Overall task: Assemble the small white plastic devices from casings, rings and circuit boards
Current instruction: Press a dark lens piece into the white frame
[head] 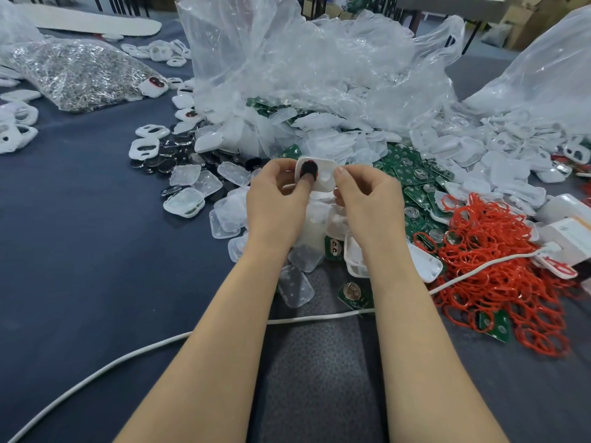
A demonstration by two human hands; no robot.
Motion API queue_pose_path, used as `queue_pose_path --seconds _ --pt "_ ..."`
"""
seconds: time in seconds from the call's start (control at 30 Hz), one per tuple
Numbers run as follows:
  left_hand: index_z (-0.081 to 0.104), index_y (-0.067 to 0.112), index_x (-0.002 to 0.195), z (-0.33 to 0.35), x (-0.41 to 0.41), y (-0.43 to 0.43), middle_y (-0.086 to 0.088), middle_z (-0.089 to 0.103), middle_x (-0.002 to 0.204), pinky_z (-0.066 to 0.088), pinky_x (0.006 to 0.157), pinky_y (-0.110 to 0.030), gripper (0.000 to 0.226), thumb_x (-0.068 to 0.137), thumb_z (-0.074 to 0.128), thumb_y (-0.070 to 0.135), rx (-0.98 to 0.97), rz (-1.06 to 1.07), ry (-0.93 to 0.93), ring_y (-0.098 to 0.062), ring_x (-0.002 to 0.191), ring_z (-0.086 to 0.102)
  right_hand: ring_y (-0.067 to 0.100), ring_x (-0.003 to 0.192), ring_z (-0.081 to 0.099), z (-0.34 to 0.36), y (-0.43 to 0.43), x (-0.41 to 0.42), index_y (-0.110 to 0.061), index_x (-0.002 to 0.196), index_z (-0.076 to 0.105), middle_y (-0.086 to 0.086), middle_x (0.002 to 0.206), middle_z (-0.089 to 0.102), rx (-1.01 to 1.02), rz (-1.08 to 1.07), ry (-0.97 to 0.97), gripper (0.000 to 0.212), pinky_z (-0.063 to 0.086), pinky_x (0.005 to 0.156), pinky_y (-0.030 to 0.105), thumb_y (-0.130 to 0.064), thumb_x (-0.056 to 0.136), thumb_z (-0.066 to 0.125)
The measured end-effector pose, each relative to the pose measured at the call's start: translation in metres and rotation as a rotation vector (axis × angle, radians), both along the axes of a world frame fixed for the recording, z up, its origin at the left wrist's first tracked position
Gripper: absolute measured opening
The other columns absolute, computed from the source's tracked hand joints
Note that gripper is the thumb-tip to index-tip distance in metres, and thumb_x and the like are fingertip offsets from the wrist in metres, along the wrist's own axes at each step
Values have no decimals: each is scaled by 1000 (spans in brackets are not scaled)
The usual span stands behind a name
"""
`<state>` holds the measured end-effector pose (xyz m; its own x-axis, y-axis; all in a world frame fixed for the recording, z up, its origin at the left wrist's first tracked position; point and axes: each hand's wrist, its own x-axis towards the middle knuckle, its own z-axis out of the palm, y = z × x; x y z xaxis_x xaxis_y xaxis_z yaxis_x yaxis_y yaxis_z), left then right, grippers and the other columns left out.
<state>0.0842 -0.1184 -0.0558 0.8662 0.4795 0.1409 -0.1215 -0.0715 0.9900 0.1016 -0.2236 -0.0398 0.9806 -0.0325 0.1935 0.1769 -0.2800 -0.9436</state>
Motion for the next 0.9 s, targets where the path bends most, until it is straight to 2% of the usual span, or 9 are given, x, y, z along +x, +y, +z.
queue_pose_path --seconds 0.13,0.17,0.23,0.3,0.47,0.6,0.67,0.73,0.9 --pt "56 22 90 1 -4 -1 14 63 80 48 68 -11 10 91 63 14 279 53 -110 4 74 61 8 72 60 1 -1 -1 -19 92 66 -9 76 63 11 4 -33 8 56 78 40 -13 89 62" --pt "58 17 91 1 -4 -1 10 64 83 49 68 -13 9 91 62 9 340 63 -160 2 77 62 4 70 58 0 -1 -1 -19 92 65 -9 77 62 24 0 -45 12 57 76 39 -8 87 61" --pt "61 4 93 -1 -6 -4 -5 65 93 55 74 -28 11 85 61 -4 475 66 -285 -15 84 64 -3 68 57 -1 -2 -1 -18 93 63 -10 77 61 63 -16 -72 20 56 71 32 0 84 59" --pt "61 -2 91 -3 -9 -8 -11 63 100 56 73 -41 10 83 61 -7 544 63 -378 -19 87 61 -6 66 55 -1 -1 -1 -18 90 62 -13 75 59 99 -46 -119 25 49 65 21 5 82 60" --pt "63 -5 89 -3 -11 -9 -16 61 106 55 68 -43 5 84 62 -7 648 131 -485 -21 87 59 -3 74 54 -2 4 -6 -16 90 61 -7 83 60 129 -94 -284 27 43 68 10 9 81 56" --pt "65 -5 86 0 -12 -8 -18 59 98 49 65 -36 3 84 64 -6 700 231 -499 -20 85 55 5 83 59 -5 7 -9 -14 92 60 2 91 62 132 -112 -396 24 48 77 16 8 82 58" --pt "66 -3 88 1 -12 -7 -17 58 95 48 65 -36 7 82 64 -6 701 261 -492 -25 84 57 9 86 59 -5 7 -10 -13 93 61 2 94 61 97 -125 -464 24 50 80 22 8 81 57" --pt "65 -2 90 2 -13 -6 -15 57 92 48 67 -35 10 81 63 -7 685 265 -495 -23 82 57 11 89 59 -5 7 -10 -8 94 62 1 95 60 57 -136 -536 22 52 82 26 9 81 57" --pt "65 -3 91 3 -14 -4 -15 56 90 50 66 -38 14 79 62 -10 681 262 -491 -20 80 54 8 91 54 -5 9 -11 2 94 62 0 98 54 -37 -140 -696 20 53 80 24 14 80 55"
